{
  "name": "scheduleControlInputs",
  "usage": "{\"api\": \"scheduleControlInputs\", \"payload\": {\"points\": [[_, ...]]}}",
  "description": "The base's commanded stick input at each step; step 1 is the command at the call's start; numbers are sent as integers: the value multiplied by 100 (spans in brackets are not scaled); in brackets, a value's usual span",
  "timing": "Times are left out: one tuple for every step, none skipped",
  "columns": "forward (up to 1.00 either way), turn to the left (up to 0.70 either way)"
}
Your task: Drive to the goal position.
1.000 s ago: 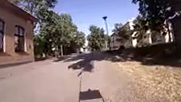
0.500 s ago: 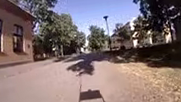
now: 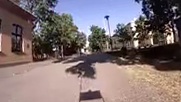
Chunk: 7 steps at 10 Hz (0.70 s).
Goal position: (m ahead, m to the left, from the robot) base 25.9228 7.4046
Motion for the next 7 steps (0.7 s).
{"api": "scheduleControlInputs", "payload": {"points": [[70,0],[70,20],[70,32],[70,19],[70,6],[70,0],[70,0]]}}
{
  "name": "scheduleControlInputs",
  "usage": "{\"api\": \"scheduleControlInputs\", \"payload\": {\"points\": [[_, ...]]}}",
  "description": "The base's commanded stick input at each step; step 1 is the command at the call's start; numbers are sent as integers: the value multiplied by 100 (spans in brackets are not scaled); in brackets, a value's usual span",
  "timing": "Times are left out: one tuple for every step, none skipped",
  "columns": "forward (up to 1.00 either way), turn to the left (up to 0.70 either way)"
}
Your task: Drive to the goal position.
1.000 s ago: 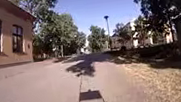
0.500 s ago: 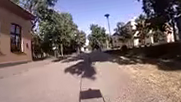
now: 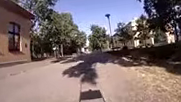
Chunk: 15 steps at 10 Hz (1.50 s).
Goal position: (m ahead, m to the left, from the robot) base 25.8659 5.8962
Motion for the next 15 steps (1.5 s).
{"api": "scheduleControlInputs", "payload": {"points": [[70,0],[70,0],[70,0],[70,0],[70,0],[70,0],[70,0],[70,0],[70,0],[70,0],[70,0],[70,0],[70,0],[70,0],[70,0]]}}
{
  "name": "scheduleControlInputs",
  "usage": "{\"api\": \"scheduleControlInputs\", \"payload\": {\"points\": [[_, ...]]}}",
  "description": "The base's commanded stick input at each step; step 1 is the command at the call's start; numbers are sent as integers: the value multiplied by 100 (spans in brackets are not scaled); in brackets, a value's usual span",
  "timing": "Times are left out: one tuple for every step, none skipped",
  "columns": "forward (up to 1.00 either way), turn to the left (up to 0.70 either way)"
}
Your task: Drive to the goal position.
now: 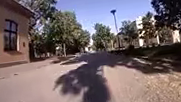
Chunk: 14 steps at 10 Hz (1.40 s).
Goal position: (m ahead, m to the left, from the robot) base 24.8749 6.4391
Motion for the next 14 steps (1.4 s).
{"api": "scheduleControlInputs", "payload": {"points": [[70,0],[70,0],[70,0],[70,0],[70,0],[70,0],[70,0],[70,0],[70,0],[70,0],[70,0],[70,0],[70,0],[70,0]]}}
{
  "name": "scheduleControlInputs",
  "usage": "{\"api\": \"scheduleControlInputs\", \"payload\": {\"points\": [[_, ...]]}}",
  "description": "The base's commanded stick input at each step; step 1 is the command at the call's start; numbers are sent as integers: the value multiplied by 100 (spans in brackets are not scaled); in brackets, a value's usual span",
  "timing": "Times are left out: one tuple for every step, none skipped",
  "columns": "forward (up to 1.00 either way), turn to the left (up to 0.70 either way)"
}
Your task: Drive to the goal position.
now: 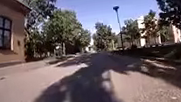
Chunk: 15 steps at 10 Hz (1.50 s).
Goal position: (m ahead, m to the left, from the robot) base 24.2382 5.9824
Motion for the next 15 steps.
{"api": "scheduleControlInputs", "payload": {"points": [[70,0],[70,0],[70,0],[70,0],[70,0],[70,0],[70,0],[70,0],[70,0],[70,0],[70,0],[70,0],[70,0],[70,0],[70,0]]}}
